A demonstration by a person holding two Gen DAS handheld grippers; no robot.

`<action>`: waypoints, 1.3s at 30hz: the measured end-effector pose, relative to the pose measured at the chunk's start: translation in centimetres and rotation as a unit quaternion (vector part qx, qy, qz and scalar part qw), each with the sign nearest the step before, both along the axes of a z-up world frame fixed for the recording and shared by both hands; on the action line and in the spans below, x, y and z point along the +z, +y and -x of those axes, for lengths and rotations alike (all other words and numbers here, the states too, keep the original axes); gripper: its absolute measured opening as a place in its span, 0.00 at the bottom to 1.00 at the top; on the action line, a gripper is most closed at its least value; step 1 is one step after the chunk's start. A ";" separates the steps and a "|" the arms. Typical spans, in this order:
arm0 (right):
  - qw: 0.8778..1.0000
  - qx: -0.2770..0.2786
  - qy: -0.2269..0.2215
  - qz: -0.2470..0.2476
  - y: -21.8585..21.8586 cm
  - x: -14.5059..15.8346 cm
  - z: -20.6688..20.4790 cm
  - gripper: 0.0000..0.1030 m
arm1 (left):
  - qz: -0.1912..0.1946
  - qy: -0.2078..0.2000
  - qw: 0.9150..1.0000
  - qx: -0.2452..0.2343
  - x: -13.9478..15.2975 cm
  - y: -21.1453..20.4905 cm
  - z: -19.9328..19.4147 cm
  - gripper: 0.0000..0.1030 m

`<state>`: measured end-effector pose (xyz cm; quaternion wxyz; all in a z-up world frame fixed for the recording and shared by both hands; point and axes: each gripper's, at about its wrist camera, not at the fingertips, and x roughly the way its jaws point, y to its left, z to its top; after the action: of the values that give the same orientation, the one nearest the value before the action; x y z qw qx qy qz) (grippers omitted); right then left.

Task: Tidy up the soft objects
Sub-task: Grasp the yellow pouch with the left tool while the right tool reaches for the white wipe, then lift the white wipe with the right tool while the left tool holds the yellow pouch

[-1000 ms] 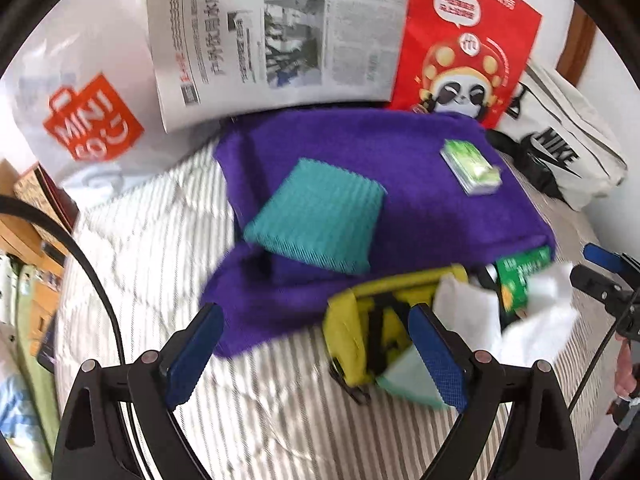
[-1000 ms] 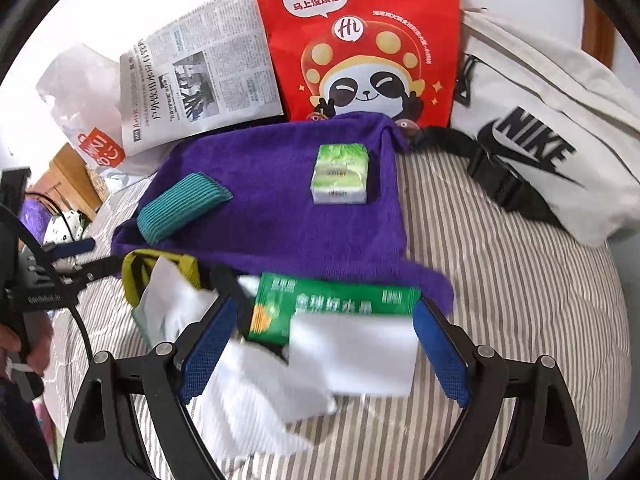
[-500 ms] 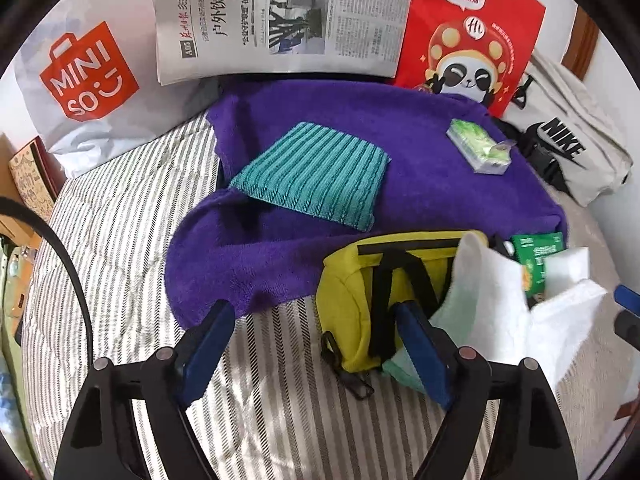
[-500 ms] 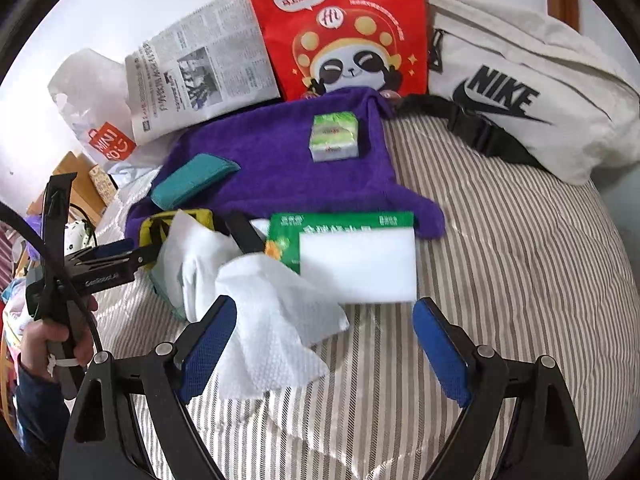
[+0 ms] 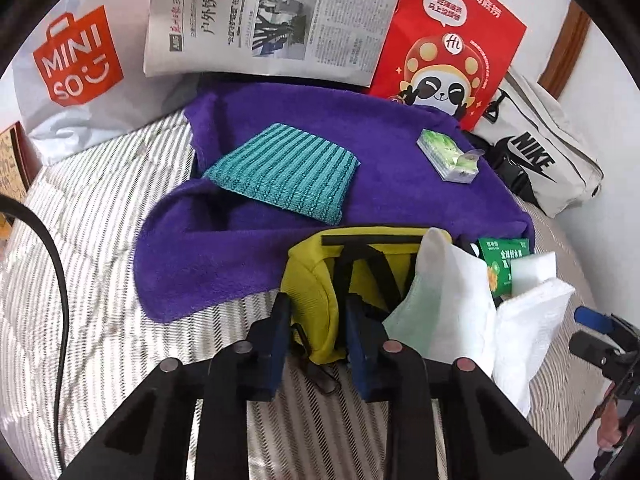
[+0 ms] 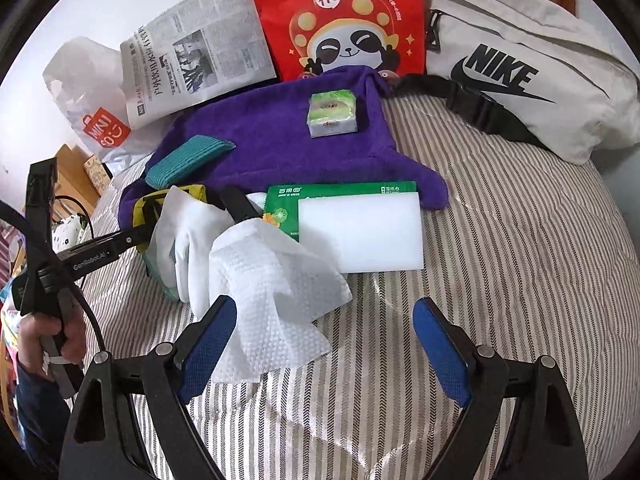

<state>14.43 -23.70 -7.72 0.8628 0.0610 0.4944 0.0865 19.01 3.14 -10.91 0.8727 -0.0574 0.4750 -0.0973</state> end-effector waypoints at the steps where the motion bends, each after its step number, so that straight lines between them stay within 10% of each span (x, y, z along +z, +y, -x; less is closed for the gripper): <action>1: 1.000 0.000 0.000 0.000 0.0 0.0 0.0 0.87 | -0.002 -0.001 1.000 -0.002 0.2 0.1 0.2 0.18; 39: 0.997 0.070 -0.004 0.035 5.5 -4.7 -2.7 0.83 | -0.043 0.022 0.999 0.024 0.0 3.7 1.0 0.16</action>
<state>17.10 -18.20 -12.39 0.8580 -0.0043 0.4969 0.1301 17.98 6.84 -10.96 0.8660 -0.0334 0.4959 -0.0545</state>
